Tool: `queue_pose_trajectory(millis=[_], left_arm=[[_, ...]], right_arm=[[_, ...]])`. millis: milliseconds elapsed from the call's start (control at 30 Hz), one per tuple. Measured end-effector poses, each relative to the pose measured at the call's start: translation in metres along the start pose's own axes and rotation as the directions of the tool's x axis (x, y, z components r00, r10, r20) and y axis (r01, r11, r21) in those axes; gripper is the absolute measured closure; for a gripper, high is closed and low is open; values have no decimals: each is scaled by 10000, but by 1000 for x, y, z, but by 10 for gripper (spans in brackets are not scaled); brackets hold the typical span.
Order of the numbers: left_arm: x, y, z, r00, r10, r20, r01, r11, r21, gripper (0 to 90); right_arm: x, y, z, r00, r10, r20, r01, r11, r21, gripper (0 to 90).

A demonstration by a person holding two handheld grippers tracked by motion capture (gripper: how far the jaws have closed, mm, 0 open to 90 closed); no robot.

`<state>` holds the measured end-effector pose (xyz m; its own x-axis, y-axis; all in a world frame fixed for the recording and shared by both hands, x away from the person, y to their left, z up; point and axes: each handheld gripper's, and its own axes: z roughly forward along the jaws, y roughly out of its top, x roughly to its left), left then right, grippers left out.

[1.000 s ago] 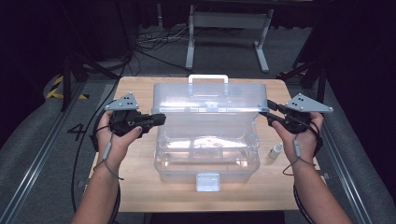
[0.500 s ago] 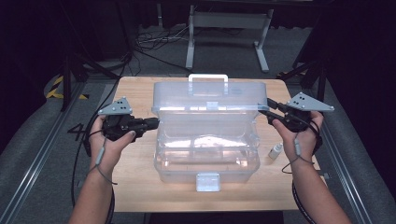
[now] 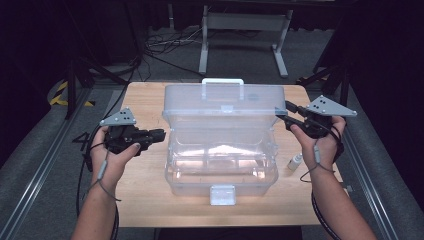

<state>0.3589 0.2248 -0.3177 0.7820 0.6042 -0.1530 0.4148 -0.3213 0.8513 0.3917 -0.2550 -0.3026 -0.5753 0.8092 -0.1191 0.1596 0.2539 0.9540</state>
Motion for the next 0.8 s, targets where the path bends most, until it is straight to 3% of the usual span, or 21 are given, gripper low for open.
queue_pose_trajectory(millis=[800], left_arm=[[14,-9,-11,9987,-428,-283,425,9991,-93,810]], right_arm=[[-8,12,12,9996,-88,269,83,9998,174,637]])
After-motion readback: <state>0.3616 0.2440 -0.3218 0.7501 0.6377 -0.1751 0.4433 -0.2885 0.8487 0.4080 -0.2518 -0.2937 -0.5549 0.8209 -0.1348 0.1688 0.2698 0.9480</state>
